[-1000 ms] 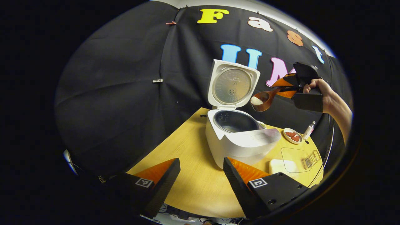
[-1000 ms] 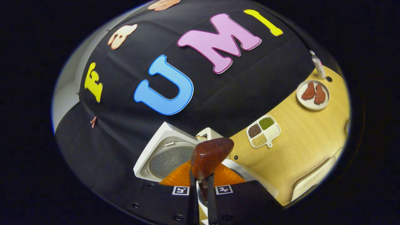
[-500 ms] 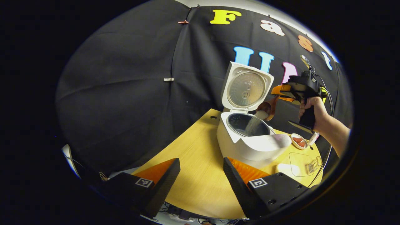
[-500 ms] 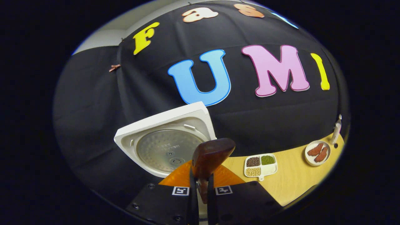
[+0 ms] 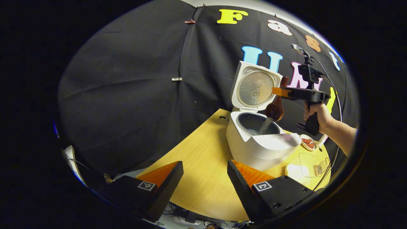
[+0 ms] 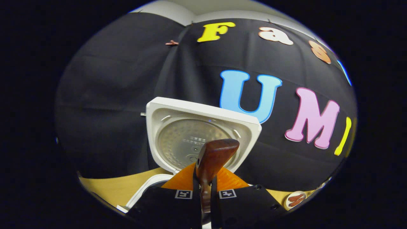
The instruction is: Close the left gripper, press the button to open the rice cooker; take a wooden spoon from the chopstick holder with the right hand, scoop a spoonful of rice and pour it into the rice cooker, then put the wooden spoon back into the chopstick holder.
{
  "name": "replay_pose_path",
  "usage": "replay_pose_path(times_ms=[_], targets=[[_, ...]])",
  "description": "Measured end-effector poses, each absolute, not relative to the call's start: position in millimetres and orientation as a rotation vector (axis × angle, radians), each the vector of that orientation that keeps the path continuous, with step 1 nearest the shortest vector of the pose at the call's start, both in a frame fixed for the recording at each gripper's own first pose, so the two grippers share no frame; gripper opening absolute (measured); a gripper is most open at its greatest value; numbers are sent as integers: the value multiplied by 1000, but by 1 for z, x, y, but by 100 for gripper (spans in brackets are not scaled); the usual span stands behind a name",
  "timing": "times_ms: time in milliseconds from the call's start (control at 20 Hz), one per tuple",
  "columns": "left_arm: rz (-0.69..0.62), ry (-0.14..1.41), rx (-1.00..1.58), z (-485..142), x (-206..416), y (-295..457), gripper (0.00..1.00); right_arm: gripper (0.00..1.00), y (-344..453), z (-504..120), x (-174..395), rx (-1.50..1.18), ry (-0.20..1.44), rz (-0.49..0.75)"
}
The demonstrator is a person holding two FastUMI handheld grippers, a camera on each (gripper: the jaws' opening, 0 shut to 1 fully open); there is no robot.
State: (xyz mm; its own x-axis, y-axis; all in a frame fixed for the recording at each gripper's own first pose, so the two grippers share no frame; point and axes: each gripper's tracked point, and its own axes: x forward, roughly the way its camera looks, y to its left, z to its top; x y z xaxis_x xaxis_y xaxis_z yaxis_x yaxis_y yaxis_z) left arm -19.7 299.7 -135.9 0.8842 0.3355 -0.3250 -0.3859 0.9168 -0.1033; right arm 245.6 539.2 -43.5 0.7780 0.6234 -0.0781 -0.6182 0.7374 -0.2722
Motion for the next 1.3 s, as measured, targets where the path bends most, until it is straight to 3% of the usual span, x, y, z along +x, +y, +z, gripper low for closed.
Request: replay_pose_path(times_ms=[250, 600, 900, 1300], targets=[[380, 296, -160, -134, -22, 300, 96, 15, 562, -70, 225, -384, 1, 749], [373, 276, -127, -134, -34, 290, 96, 15, 528, -30, 229, -104, 106, 686], [316, 259, -92, -131, -28, 251, 96, 15, 430, -6, 224, 167, 228, 568], [183, 254, -99, -121, -9, 160, 96, 15, 231, 26, 220, 286, 192, 342]])
